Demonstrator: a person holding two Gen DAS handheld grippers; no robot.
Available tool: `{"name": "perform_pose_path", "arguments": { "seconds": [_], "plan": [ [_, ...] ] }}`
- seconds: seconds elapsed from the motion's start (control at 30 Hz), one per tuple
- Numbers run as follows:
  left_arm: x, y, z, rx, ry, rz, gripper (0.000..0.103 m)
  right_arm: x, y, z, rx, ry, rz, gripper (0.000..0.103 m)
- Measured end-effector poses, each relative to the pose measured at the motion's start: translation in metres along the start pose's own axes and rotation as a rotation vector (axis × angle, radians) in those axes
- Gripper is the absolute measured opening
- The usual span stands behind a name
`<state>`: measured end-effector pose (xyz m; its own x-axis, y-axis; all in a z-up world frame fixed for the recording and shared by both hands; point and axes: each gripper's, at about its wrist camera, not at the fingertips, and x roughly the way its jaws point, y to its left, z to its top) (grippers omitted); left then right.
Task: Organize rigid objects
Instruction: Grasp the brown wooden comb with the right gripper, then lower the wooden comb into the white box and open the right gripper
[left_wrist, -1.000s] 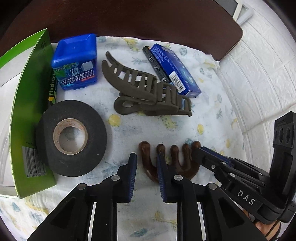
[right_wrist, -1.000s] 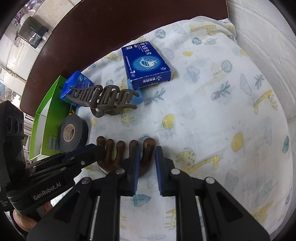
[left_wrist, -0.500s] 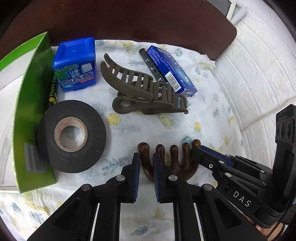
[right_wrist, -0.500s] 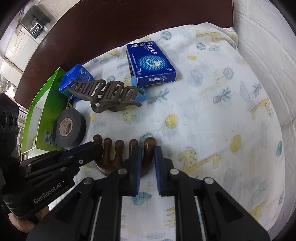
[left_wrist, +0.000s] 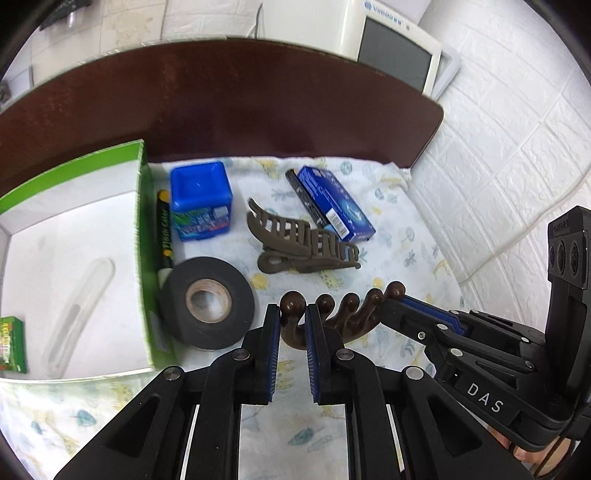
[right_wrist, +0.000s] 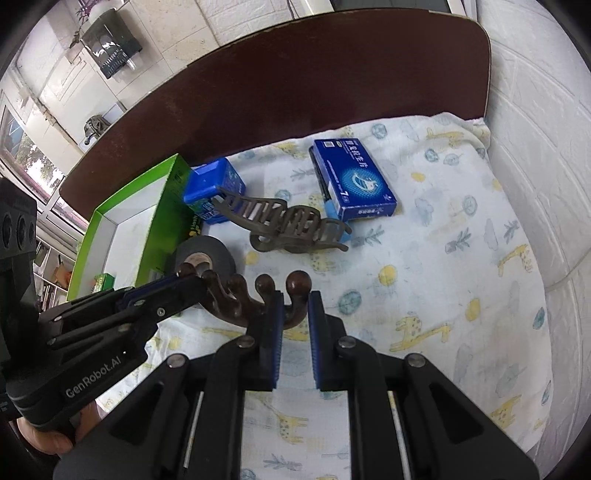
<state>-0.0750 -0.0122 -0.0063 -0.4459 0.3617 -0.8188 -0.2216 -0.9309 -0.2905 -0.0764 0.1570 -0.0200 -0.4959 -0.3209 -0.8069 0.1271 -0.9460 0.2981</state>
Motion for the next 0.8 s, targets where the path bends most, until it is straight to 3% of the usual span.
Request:
{"name": "perform_pose_path", "arguments": {
  "seconds": [0.27,0.47,0.6,0.8],
  "plan": [
    [-0.059,0.042,0.001,-0.060,-0.135,0.055,0.012,-0.013,0.060,0.019,-0.126,-0.070,0.066,0.013],
    [-0.094,0.105,-0.011,-0.161,-0.177,0.156,0.012,0.015,0.125,0.029,-0.226,-0.038,0.167,0.013],
    [-0.096,0.146,-0.016,-0.221,-0.161,0.214,0.012,0.044,0.166,0.030,-0.280,0.008,0.215,0.013],
    [-0.071,0.186,-0.029,-0.302,-0.097,0.217,0.012,0.088,0.189,0.026,-0.275,0.105,0.220,0.013]
  ]
}}
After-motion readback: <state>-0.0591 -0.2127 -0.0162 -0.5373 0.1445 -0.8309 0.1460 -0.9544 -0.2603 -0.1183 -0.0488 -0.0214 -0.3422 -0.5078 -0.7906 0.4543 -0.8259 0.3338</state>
